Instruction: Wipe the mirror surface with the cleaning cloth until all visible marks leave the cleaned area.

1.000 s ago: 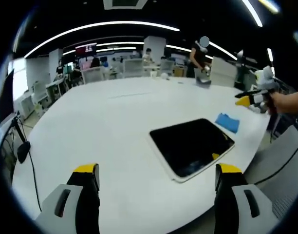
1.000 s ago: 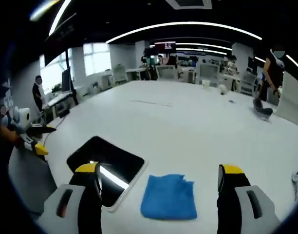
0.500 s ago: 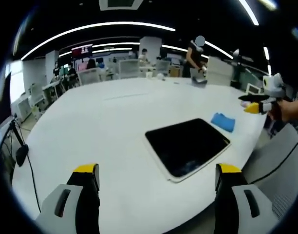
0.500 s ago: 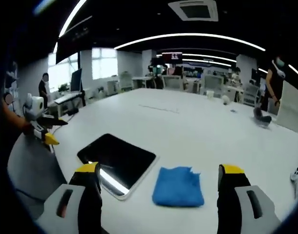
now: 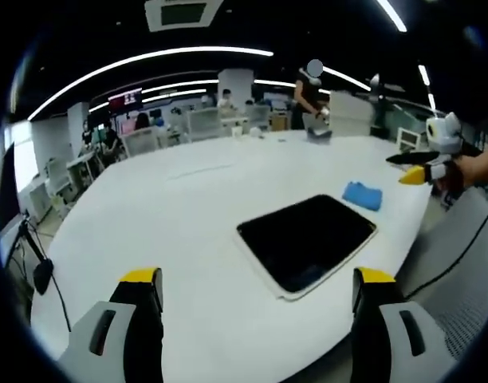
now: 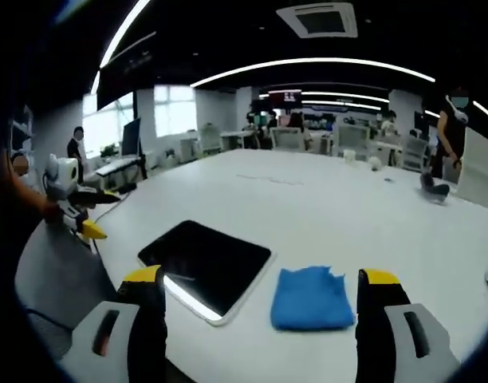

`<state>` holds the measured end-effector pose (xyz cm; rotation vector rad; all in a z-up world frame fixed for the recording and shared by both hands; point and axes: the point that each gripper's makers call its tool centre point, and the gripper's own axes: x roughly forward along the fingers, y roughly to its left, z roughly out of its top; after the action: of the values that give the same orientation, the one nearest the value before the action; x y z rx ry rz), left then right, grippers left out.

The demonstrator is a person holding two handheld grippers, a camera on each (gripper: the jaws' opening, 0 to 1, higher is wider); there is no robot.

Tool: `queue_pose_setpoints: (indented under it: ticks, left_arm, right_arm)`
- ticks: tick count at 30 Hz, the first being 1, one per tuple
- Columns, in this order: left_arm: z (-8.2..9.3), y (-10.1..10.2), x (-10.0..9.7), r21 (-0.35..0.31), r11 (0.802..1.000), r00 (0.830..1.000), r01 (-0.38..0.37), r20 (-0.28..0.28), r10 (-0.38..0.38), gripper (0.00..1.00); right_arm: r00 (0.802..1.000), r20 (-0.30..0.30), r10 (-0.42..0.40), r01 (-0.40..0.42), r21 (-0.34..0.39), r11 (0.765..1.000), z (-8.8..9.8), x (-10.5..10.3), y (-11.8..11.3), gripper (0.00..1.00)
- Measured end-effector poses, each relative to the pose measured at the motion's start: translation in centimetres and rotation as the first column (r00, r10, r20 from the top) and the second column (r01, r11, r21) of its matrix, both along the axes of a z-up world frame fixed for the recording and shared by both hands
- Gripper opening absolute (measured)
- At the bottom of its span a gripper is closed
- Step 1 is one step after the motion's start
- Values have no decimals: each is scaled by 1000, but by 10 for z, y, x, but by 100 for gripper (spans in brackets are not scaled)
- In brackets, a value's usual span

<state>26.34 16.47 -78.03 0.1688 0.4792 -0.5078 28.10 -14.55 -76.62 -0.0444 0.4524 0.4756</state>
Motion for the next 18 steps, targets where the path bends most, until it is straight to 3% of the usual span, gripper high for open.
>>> queue_pose_setpoints:
  ticks: [3,10,15,18]
  left_arm:
    - [-1,5,2,-21,1000,1000,-17,-9,17,99]
    - [-2,-1,0,-19,1000,1000,8,-8,-8,99]
    - [-2,1,1,-52,998,1000,-18,-23,17,99]
    - [-4,3,2,-58,998,999,-29,-31,28,99]
  right_arm:
    - [999,39,-13,12,12,1000,8,5,0,100]
    - [1000,22,-17,17,15,1000,5,3,-2,100]
    - [998,59,18,-18,-4,1000,9,0,4,100]
    - [999,43,15,-14,-35,999,3,0,1,100]
